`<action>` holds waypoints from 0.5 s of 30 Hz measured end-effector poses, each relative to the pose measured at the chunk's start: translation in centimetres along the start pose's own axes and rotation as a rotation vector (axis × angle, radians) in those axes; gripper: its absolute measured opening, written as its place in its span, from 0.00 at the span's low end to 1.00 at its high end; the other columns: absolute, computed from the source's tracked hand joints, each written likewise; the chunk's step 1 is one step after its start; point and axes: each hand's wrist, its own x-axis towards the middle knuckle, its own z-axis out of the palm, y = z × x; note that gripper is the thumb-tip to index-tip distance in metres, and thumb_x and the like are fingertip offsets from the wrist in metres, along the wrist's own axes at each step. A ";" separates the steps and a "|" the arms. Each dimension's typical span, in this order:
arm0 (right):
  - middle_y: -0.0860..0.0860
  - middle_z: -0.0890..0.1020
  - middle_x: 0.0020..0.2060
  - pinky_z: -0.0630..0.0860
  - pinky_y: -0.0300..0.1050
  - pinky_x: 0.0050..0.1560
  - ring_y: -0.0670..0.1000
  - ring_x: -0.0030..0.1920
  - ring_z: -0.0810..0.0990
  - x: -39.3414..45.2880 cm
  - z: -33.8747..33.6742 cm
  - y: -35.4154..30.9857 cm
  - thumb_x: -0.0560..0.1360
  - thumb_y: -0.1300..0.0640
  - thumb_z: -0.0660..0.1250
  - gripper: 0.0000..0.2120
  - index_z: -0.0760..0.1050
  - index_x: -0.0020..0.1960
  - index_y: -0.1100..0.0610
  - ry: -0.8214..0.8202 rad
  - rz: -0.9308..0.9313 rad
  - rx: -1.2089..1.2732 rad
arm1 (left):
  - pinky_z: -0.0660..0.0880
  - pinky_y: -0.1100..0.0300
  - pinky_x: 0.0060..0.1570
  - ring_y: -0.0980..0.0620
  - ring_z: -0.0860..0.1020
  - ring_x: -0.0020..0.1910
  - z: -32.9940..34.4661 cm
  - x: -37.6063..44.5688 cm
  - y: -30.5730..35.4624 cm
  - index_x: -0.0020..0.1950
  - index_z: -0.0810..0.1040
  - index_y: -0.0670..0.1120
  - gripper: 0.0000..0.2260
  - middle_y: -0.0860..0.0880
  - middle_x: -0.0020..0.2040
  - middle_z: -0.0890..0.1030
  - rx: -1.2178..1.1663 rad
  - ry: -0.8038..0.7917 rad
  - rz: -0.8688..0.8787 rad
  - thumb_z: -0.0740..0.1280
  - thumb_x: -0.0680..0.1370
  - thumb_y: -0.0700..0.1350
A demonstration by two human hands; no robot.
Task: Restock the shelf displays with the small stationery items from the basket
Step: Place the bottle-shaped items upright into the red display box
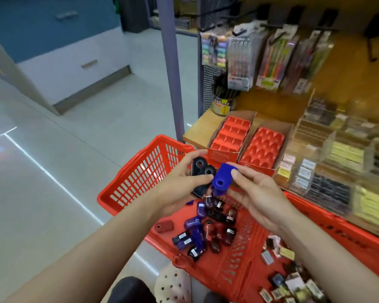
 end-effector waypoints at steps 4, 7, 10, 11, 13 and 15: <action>0.57 0.85 0.54 0.82 0.41 0.46 0.52 0.53 0.84 -0.1 -0.1 -0.5 0.80 0.63 0.62 0.14 0.75 0.65 0.63 -0.012 0.083 0.065 | 0.81 0.53 0.47 0.44 0.83 0.52 0.3 0.7 -0.3 0.66 0.75 0.55 0.24 0.38 0.61 0.80 -0.118 0.046 0.006 0.70 0.76 0.34; 0.61 0.83 0.55 0.82 0.42 0.43 0.56 0.52 0.82 1.5 -0.3 -0.1 0.81 0.65 0.60 0.14 0.75 0.65 0.63 0.040 0.181 0.173 | 0.80 0.53 0.45 0.46 0.83 0.49 0.0 3.3 -1.2 0.66 0.75 0.53 0.22 0.43 0.57 0.82 -0.181 0.035 -0.015 0.71 0.76 0.36; 0.62 0.83 0.55 0.83 0.45 0.44 0.57 0.53 0.83 3.9 -1.3 0.4 0.79 0.68 0.61 0.16 0.76 0.64 0.61 0.053 0.246 0.314 | 0.81 0.55 0.43 0.48 0.84 0.45 -0.9 7.0 -1.5 0.65 0.76 0.53 0.21 0.46 0.51 0.84 -0.207 0.049 0.004 0.71 0.75 0.35; 0.63 0.83 0.55 0.83 0.46 0.46 0.57 0.54 0.83 4.6 -1.6 0.3 0.77 0.69 0.63 0.17 0.76 0.64 0.61 0.041 0.264 0.356 | 0.81 0.55 0.42 0.48 0.84 0.45 -1.2 8.1 -1.5 0.65 0.76 0.53 0.23 0.46 0.50 0.85 -0.234 0.057 0.007 0.72 0.73 0.35; 0.63 0.82 0.56 0.82 0.47 0.49 0.58 0.55 0.83 5.3 -1.7 0.0 0.73 0.68 0.66 0.20 0.75 0.64 0.62 0.028 0.273 0.427 | 0.80 0.57 0.41 0.48 0.84 0.46 -1.5 9.2 -1.1 0.64 0.77 0.53 0.25 0.45 0.51 0.85 -0.291 0.063 0.015 0.74 0.70 0.36; 0.63 0.82 0.56 0.82 0.45 0.47 0.56 0.55 0.84 5.2 -1.2 -0.3 0.70 0.66 0.69 0.20 0.75 0.62 0.66 0.056 0.252 0.529 | 0.80 0.56 0.42 0.46 0.84 0.48 -1.5 8.9 -0.7 0.63 0.78 0.52 0.26 0.43 0.53 0.85 -0.367 0.071 0.000 0.75 0.67 0.36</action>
